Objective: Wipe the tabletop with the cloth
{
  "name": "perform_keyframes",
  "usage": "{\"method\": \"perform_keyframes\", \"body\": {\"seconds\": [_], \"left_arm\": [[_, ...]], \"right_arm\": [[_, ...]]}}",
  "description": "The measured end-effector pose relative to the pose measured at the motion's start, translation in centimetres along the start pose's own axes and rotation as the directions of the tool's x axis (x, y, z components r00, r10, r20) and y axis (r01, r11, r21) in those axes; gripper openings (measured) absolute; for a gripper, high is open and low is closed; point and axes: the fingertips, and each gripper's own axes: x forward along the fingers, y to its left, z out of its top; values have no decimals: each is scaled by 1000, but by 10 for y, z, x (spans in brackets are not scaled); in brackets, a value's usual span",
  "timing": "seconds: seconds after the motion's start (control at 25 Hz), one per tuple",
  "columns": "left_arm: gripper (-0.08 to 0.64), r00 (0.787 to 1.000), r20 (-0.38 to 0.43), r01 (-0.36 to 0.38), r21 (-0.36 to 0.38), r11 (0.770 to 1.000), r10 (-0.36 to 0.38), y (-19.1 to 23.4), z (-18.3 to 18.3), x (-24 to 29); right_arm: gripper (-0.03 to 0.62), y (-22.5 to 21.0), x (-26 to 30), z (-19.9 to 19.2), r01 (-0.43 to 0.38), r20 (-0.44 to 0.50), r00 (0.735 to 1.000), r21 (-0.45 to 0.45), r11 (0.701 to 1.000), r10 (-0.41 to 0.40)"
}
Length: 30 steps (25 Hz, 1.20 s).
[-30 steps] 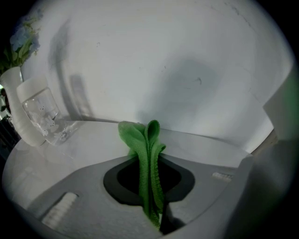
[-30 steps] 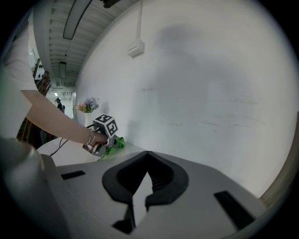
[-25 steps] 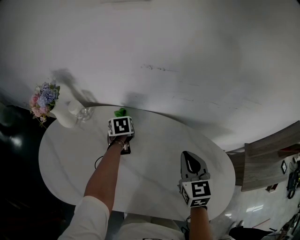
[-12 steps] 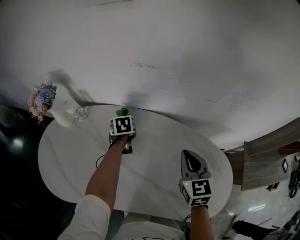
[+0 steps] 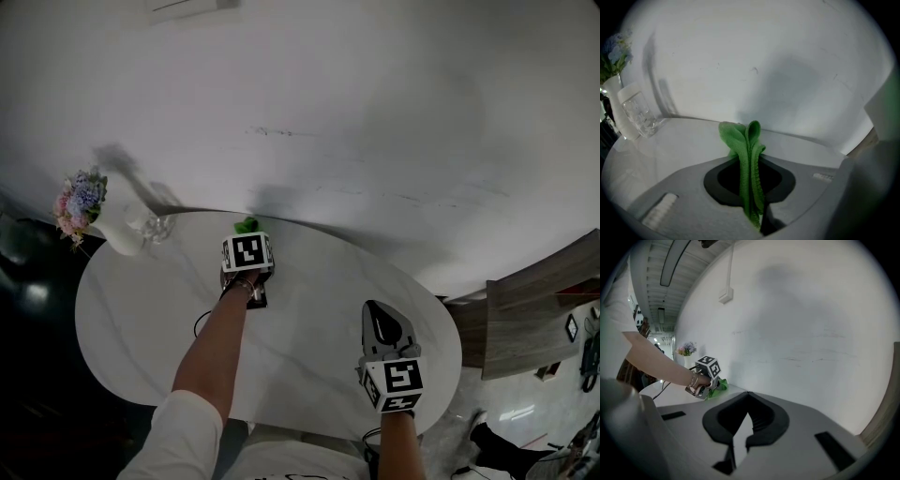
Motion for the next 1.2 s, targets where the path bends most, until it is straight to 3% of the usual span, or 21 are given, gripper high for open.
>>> {"method": "perform_keyframes", "body": {"seconds": [0.4, 0.68, 0.92, 1.2], "left_arm": [[51, 999, -7, 44, -2, 999, -44, -38, -6, 0], [51, 998, -2, 66, 41, 997, -65, -68, -8, 0], [51, 993, -26, 113, 24, 993, -112, -90, -13, 1], [51, 993, 3, 117, 56, 991, -118, -113, -11, 0]], "right_arm": [[-5, -15, -14, -11, 21, -4, 1000, 37, 999, -20], [-5, -26, -24, -17, 38, -2, 999, 56, 998, -38], [-5, -29, -32, -22, 46, -6, 999, 59, 997, -46], [-3, -37, -40, -27, 56, -11, 998, 62, 996, -56]]}}
